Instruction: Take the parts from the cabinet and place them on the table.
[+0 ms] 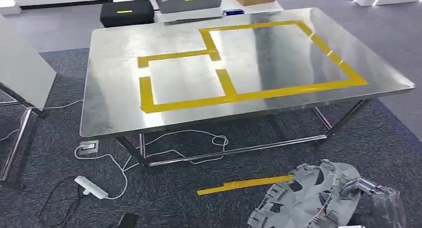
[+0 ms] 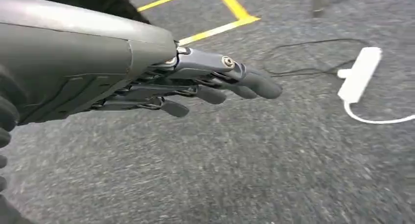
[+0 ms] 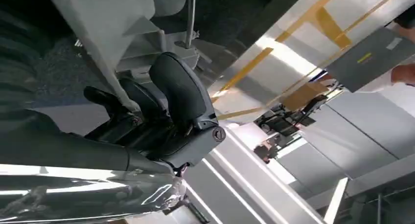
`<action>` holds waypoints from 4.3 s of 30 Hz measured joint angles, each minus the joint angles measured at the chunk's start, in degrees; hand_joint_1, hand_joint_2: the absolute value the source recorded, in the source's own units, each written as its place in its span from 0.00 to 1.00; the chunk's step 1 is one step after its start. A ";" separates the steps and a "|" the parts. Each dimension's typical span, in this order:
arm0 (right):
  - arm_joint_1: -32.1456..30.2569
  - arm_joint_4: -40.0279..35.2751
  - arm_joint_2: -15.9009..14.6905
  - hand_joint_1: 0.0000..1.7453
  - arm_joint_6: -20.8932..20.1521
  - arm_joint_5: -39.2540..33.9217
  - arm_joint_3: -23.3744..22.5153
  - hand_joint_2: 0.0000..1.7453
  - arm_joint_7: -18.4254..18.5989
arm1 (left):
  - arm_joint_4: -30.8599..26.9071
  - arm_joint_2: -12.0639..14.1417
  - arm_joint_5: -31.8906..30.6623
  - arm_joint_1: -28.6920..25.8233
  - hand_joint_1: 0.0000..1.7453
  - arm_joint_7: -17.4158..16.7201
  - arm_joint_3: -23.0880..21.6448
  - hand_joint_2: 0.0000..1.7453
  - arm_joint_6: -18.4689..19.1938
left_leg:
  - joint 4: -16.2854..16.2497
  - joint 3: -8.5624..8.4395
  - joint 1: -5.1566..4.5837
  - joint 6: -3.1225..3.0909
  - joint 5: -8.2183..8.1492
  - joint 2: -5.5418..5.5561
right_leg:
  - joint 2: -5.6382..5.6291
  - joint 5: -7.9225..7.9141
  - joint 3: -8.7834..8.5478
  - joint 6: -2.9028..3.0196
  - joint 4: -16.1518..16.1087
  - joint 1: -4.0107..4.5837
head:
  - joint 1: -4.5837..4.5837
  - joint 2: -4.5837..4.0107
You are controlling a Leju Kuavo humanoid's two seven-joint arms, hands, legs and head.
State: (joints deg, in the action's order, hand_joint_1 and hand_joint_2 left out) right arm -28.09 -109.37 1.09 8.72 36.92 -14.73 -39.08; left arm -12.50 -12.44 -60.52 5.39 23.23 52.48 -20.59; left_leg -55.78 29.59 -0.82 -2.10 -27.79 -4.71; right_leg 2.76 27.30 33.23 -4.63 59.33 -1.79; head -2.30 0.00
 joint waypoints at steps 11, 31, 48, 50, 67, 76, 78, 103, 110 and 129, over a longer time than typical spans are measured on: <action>2.08 1.47 -3.63 1.00 4.77 -0.07 5.82 1.00 3.89 | 0.00 0.07 -1.27 0.07 0.00 -0.83 -0.59 1.00 0.06 | -18.87 7.50 0.42 2.28 -10.89 4.12 | -3.77 -0.33 0.36 4.20 -1.46 0.75 | 0.48 0.00; 4.81 5.97 -10.82 1.00 11.39 -0.13 17.24 1.00 8.94 | 0.00 0.17 -1.88 0.23 0.00 -0.50 -1.77 1.00 2.40 | -1.02 1.02 -0.01 -0.13 0.08 3.74 | -2.19 0.62 -0.55 0.52 -0.06 0.27 | 0.24 0.00; 5.57 6.97 -11.95 1.00 13.31 -0.92 20.50 1.00 10.18 | 0.00 0.72 -2.45 -0.01 0.00 -0.07 -2.03 1.00 2.40 | -2.91 3.55 -1.30 -1.50 1.09 4.86 | -3.78 2.91 -2.84 3.66 -1.57 1.29 | 0.81 0.00; 5.50 7.28 -12.02 1.00 13.44 -0.92 20.85 1.00 10.27 | 0.00 0.63 -2.47 0.10 0.00 -0.07 -2.03 1.00 2.42 | -1.36 3.39 -1.51 -1.91 0.53 4.80 | -3.58 1.83 -2.61 2.82 -1.05 1.16 | 0.87 0.00; 6.12 8.61 -13.46 1.00 14.40 -1.18 23.08 1.00 11.26 | 0.00 0.44 -2.49 0.06 0.00 0.00 -2.03 1.00 2.45 | -1.55 -3.09 -0.45 0.95 -4.14 4.56 | -2.85 -0.37 0.96 3.62 -0.91 0.86 | 0.74 0.00; 6.44 8.61 -13.57 1.00 14.73 -1.33 23.26 1.00 11.34 | 0.00 0.39 -2.49 -0.10 0.00 0.00 -2.03 1.00 2.34 | -9.96 7.78 -0.13 0.91 -0.67 4.72 | -3.46 3.53 -4.14 4.31 -1.08 1.32 | 0.96 0.00; 6.72 8.72 -13.57 1.00 14.84 -1.40 23.50 1.00 11.36 | 0.02 0.63 -2.47 -0.08 0.00 -0.11 -2.03 1.00 2.10 | -5.48 7.31 -1.07 -0.41 2.32 4.93 | -3.73 4.30 -4.63 3.74 -0.97 1.35 | 0.77 0.00; 6.95 8.96 -13.94 1.00 15.10 -2.38 24.30 1.00 11.63 | 0.02 0.26 -2.56 0.22 0.00 -0.81 -2.03 1.00 0.35 | -19.44 10.58 0.29 2.06 -8.28 4.89 | -2.80 1.14 -0.51 3.98 -1.00 0.95 | 1.77 0.00; 7.21 9.05 -13.94 1.00 15.32 -3.17 24.30 1.00 11.56 | 0.02 0.28 -2.64 0.46 0.00 -0.87 -2.03 1.00 -0.09 | -3.08 3.60 0.07 0.92 0.07 4.88 | -3.01 1.39 -0.55 2.93 -0.83 1.09 | 1.81 0.00; 8.81 9.59 -12.70 1.00 17.90 -2.56 23.25 1.00 11.61 | 0.02 0.11 -2.75 0.25 0.00 -0.92 -2.03 1.00 -0.50 | -3.62 3.52 -0.21 1.47 -0.88 4.86 | -2.87 1.17 -1.08 3.19 -1.37 0.80 | 1.62 0.00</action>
State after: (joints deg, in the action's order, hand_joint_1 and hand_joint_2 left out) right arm -19.29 -99.78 -11.60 26.62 34.36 8.52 -27.47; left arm -12.48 -12.33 -63.28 5.64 22.32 50.45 -21.09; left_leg -59.40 33.11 -1.03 -0.63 -28.68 0.15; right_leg -0.12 28.46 32.15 -1.44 57.96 -0.99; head -0.68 0.00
